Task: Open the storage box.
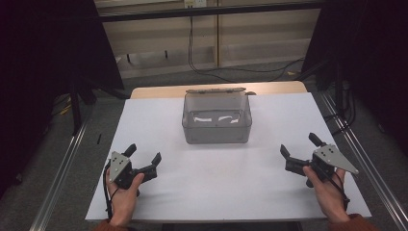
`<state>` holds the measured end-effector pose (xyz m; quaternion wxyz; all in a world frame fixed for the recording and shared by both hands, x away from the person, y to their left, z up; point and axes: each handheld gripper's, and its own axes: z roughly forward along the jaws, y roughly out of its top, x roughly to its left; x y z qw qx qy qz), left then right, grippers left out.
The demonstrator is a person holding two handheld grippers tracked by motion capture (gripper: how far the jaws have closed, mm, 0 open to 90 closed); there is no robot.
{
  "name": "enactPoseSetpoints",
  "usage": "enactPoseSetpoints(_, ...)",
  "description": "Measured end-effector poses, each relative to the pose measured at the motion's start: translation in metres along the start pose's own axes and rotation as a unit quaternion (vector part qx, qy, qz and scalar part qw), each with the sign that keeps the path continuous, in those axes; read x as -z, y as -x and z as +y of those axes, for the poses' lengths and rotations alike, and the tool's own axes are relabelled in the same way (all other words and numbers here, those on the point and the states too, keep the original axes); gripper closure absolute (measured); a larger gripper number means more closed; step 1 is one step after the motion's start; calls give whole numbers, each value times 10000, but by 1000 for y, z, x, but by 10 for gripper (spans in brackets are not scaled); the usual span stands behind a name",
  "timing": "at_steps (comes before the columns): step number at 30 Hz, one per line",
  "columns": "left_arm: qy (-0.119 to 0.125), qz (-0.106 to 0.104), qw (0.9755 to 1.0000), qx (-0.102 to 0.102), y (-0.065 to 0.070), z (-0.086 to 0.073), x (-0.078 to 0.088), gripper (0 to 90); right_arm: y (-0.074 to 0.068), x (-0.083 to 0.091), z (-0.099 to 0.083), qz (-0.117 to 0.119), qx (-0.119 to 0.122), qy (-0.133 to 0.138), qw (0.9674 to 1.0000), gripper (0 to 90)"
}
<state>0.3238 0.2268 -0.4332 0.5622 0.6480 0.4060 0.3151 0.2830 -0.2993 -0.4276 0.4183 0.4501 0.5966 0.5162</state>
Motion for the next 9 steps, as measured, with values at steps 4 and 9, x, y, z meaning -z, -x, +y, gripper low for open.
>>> enactPoseSetpoints(4, -63, 77, 9999, 31, -1, -4, 3, 36, 0, 9, -12, -28, 41, -133, 9999, 0)
enactPoseSetpoints(9, -121, 115, 9997, 161, -3, -4, 1, 36, 2, 9, -16, -49, 68, -122, 9999, 0)
